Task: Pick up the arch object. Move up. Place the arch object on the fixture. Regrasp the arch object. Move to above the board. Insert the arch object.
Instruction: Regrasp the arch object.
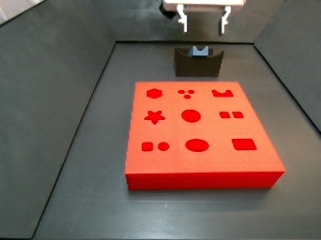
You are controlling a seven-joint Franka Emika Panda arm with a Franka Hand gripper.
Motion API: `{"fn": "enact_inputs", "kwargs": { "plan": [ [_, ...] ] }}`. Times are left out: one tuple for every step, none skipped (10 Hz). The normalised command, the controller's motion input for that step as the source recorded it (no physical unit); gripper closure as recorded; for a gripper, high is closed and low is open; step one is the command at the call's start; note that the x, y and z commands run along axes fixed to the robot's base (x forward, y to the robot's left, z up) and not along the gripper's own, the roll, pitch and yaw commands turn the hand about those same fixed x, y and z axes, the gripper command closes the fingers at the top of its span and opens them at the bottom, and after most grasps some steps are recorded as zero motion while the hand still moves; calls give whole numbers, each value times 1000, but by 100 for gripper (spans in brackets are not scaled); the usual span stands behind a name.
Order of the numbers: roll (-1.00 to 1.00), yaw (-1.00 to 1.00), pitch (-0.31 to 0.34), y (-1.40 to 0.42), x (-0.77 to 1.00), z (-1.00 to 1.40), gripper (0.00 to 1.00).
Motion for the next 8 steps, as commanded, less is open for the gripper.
{"fn": "enact_inputs", "kwargs": {
  "plan": [
    [44,-11,96,8,-26,698,0],
    [37,-23,92,8,-26,513,0],
    [32,-36,87,10,-26,330,0],
    [1000,10,54,-821,-107,820,0],
    [1000,10,51,-798,-98,709,0],
    [1000,9,37,-634,-112,519,0],
    [1000,8,32,-531,-118,393,0],
    [1000,8,26,-320,-88,130,0]
  ]
}}
